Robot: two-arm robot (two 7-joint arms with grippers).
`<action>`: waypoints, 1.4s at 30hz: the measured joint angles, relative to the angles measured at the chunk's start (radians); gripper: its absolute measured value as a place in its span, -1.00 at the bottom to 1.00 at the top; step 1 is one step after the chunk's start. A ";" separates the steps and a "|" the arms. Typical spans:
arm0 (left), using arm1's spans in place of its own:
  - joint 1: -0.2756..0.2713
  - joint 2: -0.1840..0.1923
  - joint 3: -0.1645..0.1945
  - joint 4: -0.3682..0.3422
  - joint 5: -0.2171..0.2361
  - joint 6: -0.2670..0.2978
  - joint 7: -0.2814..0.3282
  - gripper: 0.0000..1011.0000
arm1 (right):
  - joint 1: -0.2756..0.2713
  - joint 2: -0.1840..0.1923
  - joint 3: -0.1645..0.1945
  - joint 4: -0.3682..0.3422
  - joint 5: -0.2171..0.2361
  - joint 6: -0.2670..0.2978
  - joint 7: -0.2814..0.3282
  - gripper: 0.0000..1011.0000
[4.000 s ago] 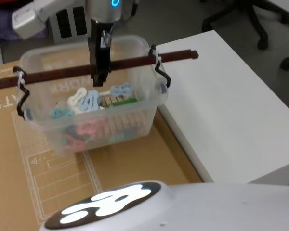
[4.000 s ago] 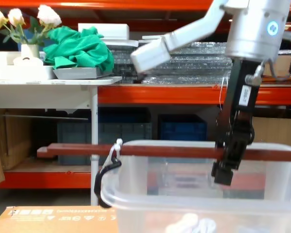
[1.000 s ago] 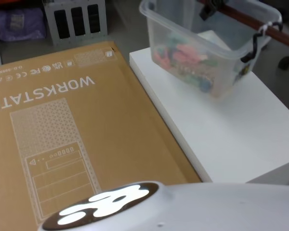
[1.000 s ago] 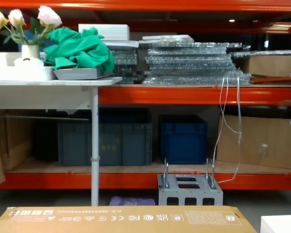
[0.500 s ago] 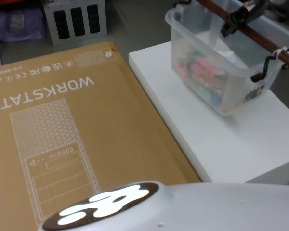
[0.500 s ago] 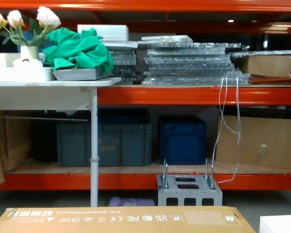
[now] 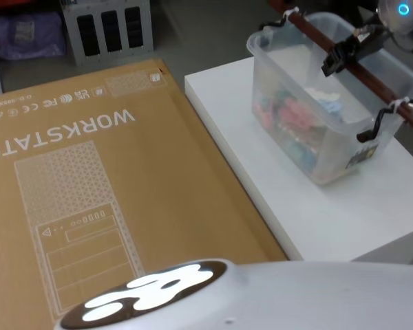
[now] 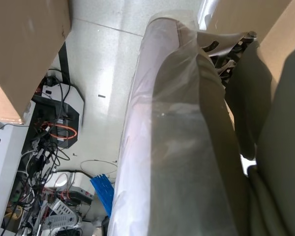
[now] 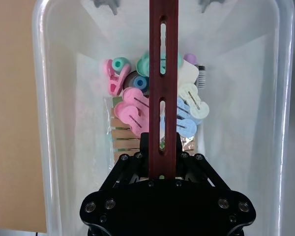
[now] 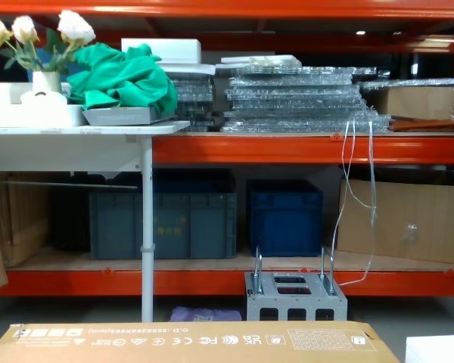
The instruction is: Use one hand to grasp the basket and place it at the designated location.
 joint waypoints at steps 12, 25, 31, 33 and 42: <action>0.000 0.000 0.000 0.000 0.000 0.000 0.000 -1.00 | -0.067 -0.021 0.009 0.058 0.036 -0.022 -0.040 -0.55; 0.000 0.000 0.000 0.000 0.000 0.000 0.000 -1.00 | -0.078 -0.038 0.010 0.084 0.036 -0.041 -0.039 -0.55; 0.000 0.000 0.000 0.000 0.000 0.000 0.000 -1.00 | -0.077 -0.036 0.008 0.081 0.036 -0.040 -0.038 -0.28; 0.000 0.000 0.000 0.000 0.000 0.000 0.000 -1.00 | -0.077 -0.036 0.007 0.080 0.036 -0.039 -0.038 -0.21; 0.000 0.000 0.000 0.000 0.000 0.000 0.000 -1.00 | -0.076 -0.034 0.006 0.078 0.035 -0.037 -0.037 0.39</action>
